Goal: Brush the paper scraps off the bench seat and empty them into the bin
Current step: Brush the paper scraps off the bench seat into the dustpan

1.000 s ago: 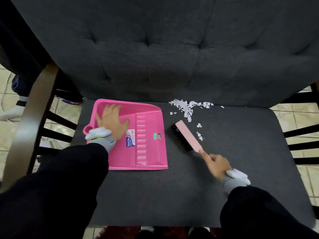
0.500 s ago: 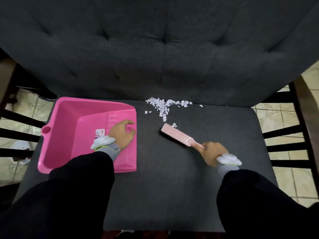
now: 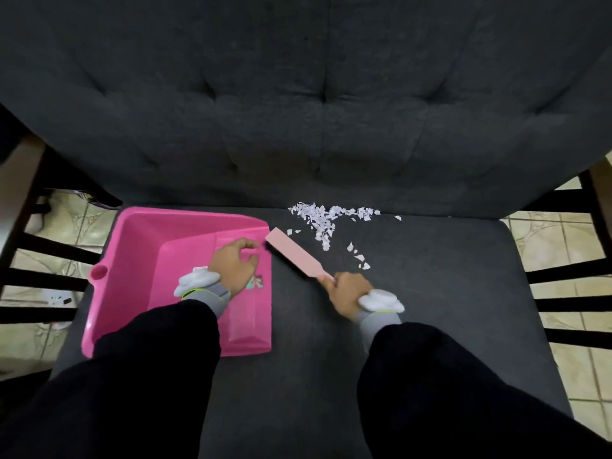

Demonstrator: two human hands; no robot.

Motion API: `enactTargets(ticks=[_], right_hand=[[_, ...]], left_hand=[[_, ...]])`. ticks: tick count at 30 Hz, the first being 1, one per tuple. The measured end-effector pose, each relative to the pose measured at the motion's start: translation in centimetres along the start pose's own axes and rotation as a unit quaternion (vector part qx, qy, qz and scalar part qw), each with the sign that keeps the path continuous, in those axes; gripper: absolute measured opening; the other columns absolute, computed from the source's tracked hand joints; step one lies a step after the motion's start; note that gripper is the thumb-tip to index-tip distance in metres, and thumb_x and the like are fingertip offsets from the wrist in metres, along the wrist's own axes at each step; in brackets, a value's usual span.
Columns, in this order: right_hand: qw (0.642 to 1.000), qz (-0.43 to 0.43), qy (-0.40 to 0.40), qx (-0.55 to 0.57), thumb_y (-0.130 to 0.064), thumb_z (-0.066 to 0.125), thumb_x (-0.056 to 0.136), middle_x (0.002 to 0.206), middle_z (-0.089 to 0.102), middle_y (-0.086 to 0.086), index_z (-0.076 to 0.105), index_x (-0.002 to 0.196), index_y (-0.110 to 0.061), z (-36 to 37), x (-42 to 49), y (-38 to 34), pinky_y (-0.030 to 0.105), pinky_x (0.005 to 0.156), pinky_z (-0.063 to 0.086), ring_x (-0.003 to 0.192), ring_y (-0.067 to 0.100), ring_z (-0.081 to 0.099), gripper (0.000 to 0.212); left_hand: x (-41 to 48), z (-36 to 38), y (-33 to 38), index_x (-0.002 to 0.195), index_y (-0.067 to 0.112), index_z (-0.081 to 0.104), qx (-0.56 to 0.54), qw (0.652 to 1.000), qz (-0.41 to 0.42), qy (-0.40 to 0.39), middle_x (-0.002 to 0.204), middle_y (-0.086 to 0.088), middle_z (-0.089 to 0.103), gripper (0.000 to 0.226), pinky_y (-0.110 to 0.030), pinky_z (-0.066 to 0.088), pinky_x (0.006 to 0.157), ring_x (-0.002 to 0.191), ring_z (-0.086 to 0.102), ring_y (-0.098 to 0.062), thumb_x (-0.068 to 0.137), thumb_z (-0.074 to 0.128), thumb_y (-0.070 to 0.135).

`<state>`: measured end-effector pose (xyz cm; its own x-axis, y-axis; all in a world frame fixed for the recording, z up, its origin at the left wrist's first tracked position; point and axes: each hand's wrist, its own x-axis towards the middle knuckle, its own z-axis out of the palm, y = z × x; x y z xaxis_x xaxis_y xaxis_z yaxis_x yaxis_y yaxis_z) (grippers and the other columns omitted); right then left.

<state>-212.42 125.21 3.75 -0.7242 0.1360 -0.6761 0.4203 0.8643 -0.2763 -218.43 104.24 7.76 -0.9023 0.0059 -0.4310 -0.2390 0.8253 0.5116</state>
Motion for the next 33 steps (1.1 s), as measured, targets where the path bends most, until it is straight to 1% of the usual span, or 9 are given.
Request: enactTargets(ticks=[7,11,15,19,24,26,28,30,33], right_hand=[[0.991,0.117,0.065,-0.018,-0.052,0.035,0.095,0.114,0.065,0.019,0.065,0.108,-0.01,-3.3,1.6,3.7,0.035,0.085,0.047,0.107,0.036,0.06,0.053],[0.993,0.095,0.071,-0.005,-0.05,0.036,0.096,0.113,0.066,0.019,0.066,0.106,-0.01,-3.7,1.7,1.7,0.034,0.084,0.046,0.108,0.035,0.059,0.05],[0.997,0.061,0.036,-0.005,-0.051,0.036,0.096,0.112,0.066,0.017,0.065,0.106,-0.011,-1.3,1.4,-1.9,0.034,0.084,0.046,0.106,0.035,0.061,0.051],[0.994,0.11,0.015,0.011,-0.053,0.033,0.096,0.117,0.064,0.018,0.063,0.112,-0.009,-0.9,1.0,-1.2,0.035,0.087,0.046,0.11,0.035,0.059,0.056],[0.978,0.167,0.07,0.101,-0.049,0.036,0.096,0.115,0.064,0.02,0.065,0.105,-0.008,-5.2,-0.5,3.6,0.034,0.087,0.045,0.111,0.037,0.057,0.052],[0.969,0.195,0.081,0.131,-0.047,0.037,0.097,0.113,0.064,0.021,0.066,0.1,-0.008,-7.1,-1.1,6.2,0.035,0.087,0.045,0.11,0.037,0.057,0.049],[0.954,0.234,0.078,0.172,-0.045,0.038,0.097,0.105,0.065,0.021,0.067,0.094,-0.006,-8.7,-1.5,9.1,0.035,0.082,0.045,0.101,0.037,0.061,0.049],[0.924,0.267,0.077,0.263,-0.041,0.04,0.097,0.078,0.06,0.018,0.061,0.072,-0.008,-9.8,-1.7,11.7,0.033,0.063,0.043,0.068,0.031,0.06,0.046],[0.805,0.312,0.115,0.492,-0.034,0.041,0.098,0.053,0.035,0.007,0.043,0.062,-0.013,-10.9,-1.9,13.9,0.014,0.038,0.026,0.03,0.013,0.032,0.042]], left_hand=[[1.5,-0.9,-1.4,0.113,0.016,0.063,0.017,0.999,-0.006,-0.032,0.121,-0.006,0.064,0.029,-0.026,0.04,0.089,0.111,0.058,-0.027,0.087,0.054,0.01],[2.4,-1.5,-1.3,0.114,0.015,0.062,0.011,0.999,0.006,-0.041,0.122,-0.005,0.063,0.028,-0.025,0.039,0.09,0.111,0.058,-0.026,0.088,0.053,0.009],[2.9,-1.7,-1.2,0.113,0.015,0.063,0.013,0.999,0.018,-0.044,0.119,-0.004,0.065,0.027,-0.024,0.041,0.076,0.078,0.057,-0.023,0.088,0.053,0.009],[3.3,-1.7,-1.1,0.111,0.017,0.062,0.022,0.998,0.029,-0.052,0.115,-0.003,0.066,0.026,-0.022,0.038,0.066,0.053,0.048,-0.014,0.088,0.052,0.011],[3.9,-1.1,0.5,0.111,0.02,0.063,0.026,0.997,0.029,-0.059,0.11,-0.003,0.068,0.025,-0.026,0.042,0.07,0.064,0.056,-0.023,0.088,0.054,0.013],[4.1,-0.5,1.9,0.109,0.022,0.064,0.025,0.998,0.028,-0.058,0.107,-0.004,0.07,0.025,-0.025,0.041,0.074,0.077,0.061,-0.027,0.087,0.055,0.013],[4.3,0.3,3.5,0.108,0.02,0.065,0.009,0.998,0.036,-0.058,0.108,-0.003,0.069,0.026,-0.024,0.039,0.075,0.091,0.063,-0.027,0.086,0.055,0.011],[4.6,1.1,5.2,0.108,0.019,0.066,-0.007,0.997,0.048,-0.062,0.107,-0.004,0.069,0.026,-0.022,0.037,0.076,0.099,0.062,-0.025,0.086,0.056,0.009],[5.4,2.4,7.4,0.107,0.019,0.067,-0.007,0.995,0.068,-0.074,0.106,-0.004,0.069,0.026,-0.02,0.037,0.076,0.101,0.062,-0.024,0.085,0.057,0.01]])
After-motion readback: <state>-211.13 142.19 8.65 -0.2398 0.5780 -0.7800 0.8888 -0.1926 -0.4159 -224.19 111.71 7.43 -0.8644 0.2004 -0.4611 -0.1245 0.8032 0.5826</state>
